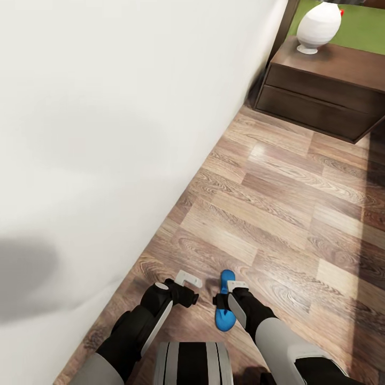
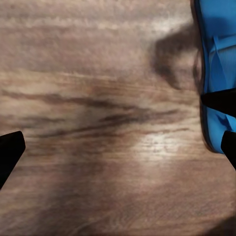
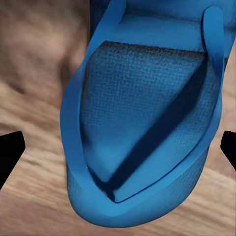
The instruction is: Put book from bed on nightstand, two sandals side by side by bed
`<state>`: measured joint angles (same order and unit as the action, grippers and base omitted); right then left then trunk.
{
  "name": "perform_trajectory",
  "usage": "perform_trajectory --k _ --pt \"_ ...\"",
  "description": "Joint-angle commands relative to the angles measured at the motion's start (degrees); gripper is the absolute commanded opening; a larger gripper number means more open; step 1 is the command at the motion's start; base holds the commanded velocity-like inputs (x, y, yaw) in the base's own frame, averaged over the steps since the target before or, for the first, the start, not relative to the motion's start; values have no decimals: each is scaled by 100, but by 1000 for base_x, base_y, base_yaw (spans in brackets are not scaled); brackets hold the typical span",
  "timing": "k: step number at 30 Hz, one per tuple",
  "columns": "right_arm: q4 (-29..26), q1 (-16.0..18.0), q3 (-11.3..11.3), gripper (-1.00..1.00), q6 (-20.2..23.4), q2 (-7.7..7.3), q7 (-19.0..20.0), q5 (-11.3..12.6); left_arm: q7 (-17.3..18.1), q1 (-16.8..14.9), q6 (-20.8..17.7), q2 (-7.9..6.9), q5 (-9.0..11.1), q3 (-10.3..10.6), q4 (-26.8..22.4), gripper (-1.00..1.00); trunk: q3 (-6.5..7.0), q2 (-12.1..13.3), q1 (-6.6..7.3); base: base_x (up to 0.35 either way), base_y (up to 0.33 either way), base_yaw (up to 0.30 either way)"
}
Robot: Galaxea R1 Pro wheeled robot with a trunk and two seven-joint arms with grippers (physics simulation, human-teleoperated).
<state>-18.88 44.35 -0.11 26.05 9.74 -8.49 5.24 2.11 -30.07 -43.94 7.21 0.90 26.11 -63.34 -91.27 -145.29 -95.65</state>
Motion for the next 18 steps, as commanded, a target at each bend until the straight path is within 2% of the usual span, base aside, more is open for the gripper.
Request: perform_trajectory --k 1,18 --pt "-11 -1 -1 100 22 2 -39 56 9 -1 -27 0 7 0 -5 100 -3 -1 1 0 0 0" --pt "-16 1 1 100 60 -5 -39 56 9 -1 -27 0 7 0 -7 100 -3 -1 1 0 0 0"
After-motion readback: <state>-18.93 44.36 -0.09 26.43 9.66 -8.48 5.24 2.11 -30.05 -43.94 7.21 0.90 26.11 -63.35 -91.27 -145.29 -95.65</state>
